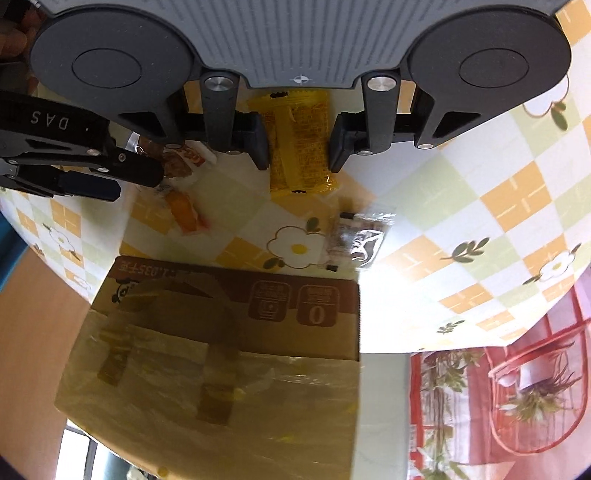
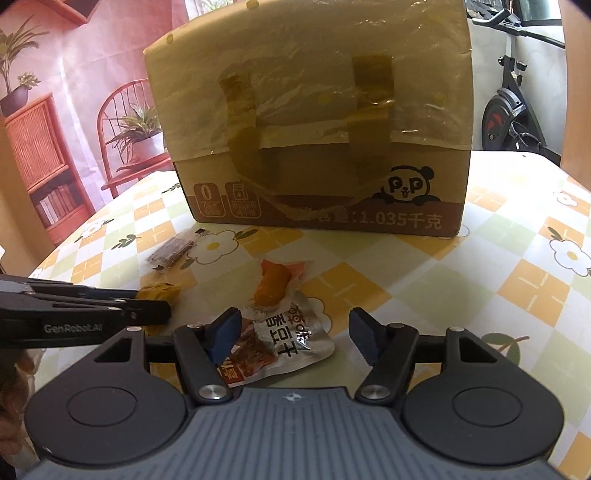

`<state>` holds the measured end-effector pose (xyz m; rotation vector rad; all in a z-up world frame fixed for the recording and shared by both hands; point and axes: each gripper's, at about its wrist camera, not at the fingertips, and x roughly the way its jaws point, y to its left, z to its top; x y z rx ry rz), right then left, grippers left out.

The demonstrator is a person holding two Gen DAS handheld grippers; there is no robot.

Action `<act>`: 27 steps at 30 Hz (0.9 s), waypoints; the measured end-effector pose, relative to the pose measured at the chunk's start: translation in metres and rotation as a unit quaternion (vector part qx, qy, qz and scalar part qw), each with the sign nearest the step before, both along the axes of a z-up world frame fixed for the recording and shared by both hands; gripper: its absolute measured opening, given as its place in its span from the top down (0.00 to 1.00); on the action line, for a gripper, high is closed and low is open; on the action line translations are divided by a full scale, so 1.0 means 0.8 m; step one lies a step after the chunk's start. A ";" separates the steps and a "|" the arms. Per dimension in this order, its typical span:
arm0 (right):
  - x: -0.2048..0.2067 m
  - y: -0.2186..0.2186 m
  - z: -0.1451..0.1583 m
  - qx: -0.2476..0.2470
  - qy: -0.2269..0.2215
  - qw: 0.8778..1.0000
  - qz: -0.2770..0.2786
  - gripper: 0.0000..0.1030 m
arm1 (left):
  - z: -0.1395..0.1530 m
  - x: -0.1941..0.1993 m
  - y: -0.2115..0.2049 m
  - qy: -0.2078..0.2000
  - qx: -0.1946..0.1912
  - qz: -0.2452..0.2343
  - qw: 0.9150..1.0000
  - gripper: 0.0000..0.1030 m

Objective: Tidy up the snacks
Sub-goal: 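Grasp the yellow wrapped snack with the left tool while the right reaches the white pouch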

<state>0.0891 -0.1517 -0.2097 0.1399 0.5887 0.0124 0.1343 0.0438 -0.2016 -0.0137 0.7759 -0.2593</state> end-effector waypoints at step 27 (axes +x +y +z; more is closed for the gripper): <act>0.015 0.034 -0.008 -0.095 0.027 0.995 0.022 0.33 | -0.002 -0.011 0.025 -0.002 -0.048 0.019 0.999 0.65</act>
